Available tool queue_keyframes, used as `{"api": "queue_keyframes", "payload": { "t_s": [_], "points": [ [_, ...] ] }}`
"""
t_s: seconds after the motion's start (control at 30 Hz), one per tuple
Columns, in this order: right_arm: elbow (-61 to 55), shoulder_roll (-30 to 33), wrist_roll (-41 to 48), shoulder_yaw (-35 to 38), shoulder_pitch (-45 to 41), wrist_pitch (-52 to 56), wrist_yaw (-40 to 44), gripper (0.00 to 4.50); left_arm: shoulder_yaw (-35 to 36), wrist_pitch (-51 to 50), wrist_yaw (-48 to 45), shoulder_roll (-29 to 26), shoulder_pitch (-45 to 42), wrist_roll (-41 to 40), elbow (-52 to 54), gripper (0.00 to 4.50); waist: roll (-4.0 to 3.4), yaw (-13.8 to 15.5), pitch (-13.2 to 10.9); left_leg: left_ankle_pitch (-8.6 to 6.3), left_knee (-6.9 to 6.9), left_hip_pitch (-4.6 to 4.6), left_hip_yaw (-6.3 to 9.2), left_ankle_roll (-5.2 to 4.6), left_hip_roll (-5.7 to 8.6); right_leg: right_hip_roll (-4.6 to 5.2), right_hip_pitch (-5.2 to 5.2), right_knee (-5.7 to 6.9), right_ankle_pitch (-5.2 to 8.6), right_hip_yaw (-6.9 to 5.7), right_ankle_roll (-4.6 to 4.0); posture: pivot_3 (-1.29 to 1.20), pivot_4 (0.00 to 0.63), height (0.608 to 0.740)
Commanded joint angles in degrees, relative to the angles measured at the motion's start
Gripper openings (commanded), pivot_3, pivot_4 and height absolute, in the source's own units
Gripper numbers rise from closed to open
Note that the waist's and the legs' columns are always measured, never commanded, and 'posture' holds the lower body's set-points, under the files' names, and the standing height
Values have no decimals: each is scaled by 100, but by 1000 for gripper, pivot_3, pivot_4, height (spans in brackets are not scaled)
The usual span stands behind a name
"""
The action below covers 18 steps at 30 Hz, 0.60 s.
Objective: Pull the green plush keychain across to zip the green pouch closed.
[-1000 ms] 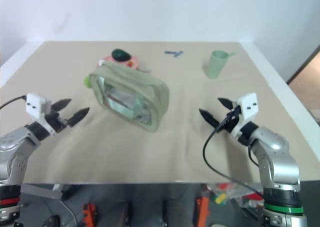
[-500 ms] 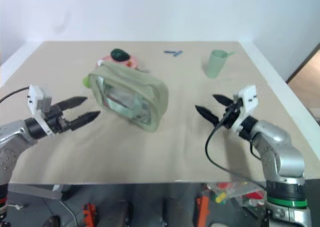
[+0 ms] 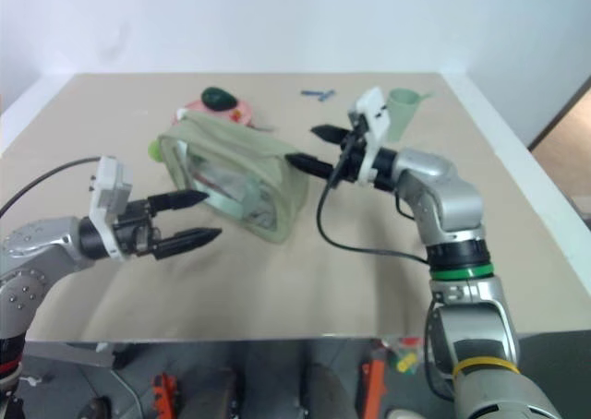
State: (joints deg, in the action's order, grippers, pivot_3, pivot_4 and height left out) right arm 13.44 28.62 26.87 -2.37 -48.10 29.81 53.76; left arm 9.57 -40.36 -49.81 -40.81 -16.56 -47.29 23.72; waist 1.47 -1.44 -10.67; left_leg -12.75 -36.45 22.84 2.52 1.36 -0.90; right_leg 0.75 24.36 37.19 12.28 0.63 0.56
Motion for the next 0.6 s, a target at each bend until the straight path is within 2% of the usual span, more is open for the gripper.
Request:
{"api": "queue_keyframes", "payload": {
  "t_s": [0.03,0.17,0.4,0.43,0.6],
  "points": [
    [124,-20,-52,62,-237,-147,211,3840,80,153,94,-1,28,63,250,4500,0,8,0,0,0,-1,-3,0,1,1,0,0,0,3,2,0,150,740],
    [187,-32,1,99,-272,-58,391,2731,80,197,182,46,27,96,257,4500,0,7,0,0,-4,-5,-5,0,-1,-4,0,0,-4,7,8,0,150,740],
    [204,17,39,121,-387,90,701,215,-3,197,233,135,-53,164,213,4500,0,7,0,2,-11,-8,-10,3,-17,-25,-1,1,-20,13,-1,0,150,740],
    [212,40,28,114,-403,110,760,30,-9,196,236,144,-75,173,199,4500,0,7,0,2,-11,-9,-10,3,-20,-27,-1,1,-20,13,-2,0,150,740],
    [213,129,-99,55,-429,49,972,30,-19,201,236,176,-132,209,166,4500,0,7,0,2,-11,-10,-10,3,-29,-38,0,1,-22,12,-6,0,150,740]
  ]
}}
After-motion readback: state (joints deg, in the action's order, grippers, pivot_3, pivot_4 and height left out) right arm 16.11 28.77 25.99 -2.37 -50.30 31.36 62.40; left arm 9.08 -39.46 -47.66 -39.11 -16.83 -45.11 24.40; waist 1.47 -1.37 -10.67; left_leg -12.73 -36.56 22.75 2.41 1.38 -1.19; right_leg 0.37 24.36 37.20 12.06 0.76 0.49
